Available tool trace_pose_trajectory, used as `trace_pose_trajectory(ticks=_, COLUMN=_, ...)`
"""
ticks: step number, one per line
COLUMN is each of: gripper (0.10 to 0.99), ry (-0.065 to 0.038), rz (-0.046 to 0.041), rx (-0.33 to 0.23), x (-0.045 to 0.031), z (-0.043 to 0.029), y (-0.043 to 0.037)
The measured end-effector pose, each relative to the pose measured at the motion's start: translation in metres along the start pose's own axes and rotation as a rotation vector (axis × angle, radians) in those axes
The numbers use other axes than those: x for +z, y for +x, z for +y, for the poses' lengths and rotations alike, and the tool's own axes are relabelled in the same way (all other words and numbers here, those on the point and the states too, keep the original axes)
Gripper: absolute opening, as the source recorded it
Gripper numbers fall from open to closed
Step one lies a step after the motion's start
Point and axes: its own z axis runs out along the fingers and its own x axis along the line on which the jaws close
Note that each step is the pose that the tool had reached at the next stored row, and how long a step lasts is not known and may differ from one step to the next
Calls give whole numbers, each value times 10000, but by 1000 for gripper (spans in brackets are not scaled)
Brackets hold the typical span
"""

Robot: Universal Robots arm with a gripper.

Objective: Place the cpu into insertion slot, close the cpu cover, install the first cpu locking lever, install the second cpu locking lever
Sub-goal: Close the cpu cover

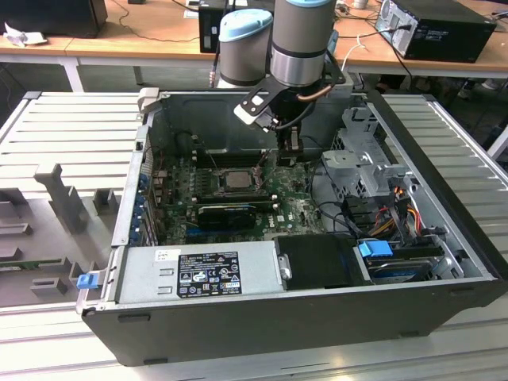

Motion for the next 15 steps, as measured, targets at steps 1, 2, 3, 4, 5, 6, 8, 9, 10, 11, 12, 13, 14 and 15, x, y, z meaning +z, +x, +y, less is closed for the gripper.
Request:
trace_pose_trajectory(ticks=1, gripper=106, ry=0, rz=0, rx=0, x=0, z=-2, y=0)
trace_pose_trajectory(ticks=2, gripper=106, ry=0, rz=0, rx=0, x=0, z=-5, y=0)
trace_pose_trajectory(ticks=3, gripper=106, ry=0, rz=0, rx=0, x=0, z=-7, y=0)
trace_pose_trajectory(ticks=4, gripper=106, ry=0, rz=0, rx=1, x=0, z=-9, y=0)
trace_pose_trajectory(ticks=5, gripper=106, ry=0, rz=0, rx=0, x=-1, z=-12, y=0)
trace_pose_trajectory(ticks=6, gripper=106, ry=0, rz=0, rx=0, x=-1, z=-15, y=0)
trace_pose_trajectory(ticks=8, gripper=106, ry=0, rz=0, rx=0, x=-1, z=-22, y=0)
trace_pose_trajectory(ticks=9, gripper=106, ry=0, rz=0, rx=1, x=-1, z=-25, y=0)
trace_pose_trajectory(ticks=10, gripper=106, ry=0, rz=0, rx=0, x=-1, z=-28, y=0)
trace_pose_trajectory(ticks=11, gripper=106, ry=0, rz=0, rx=-1, x=-1, z=-32, y=0)
trace_pose_trajectory(ticks=12, gripper=106, ry=0, rz=0, rx=0, x=-2, z=-34, y=0)
trace_pose_trajectory(ticks=13, gripper=106, ry=0, rz=0, rx=1, x=-2, z=-39, y=0)
trace_pose_trajectory(ticks=14, gripper=106, ry=0, rz=0, rx=0, x=-2, z=-41, y=0)
trace_pose_trajectory(ticks=15, gripper=106, ry=0, rz=-1, rx=0, x=-2, z=-43, y=0)
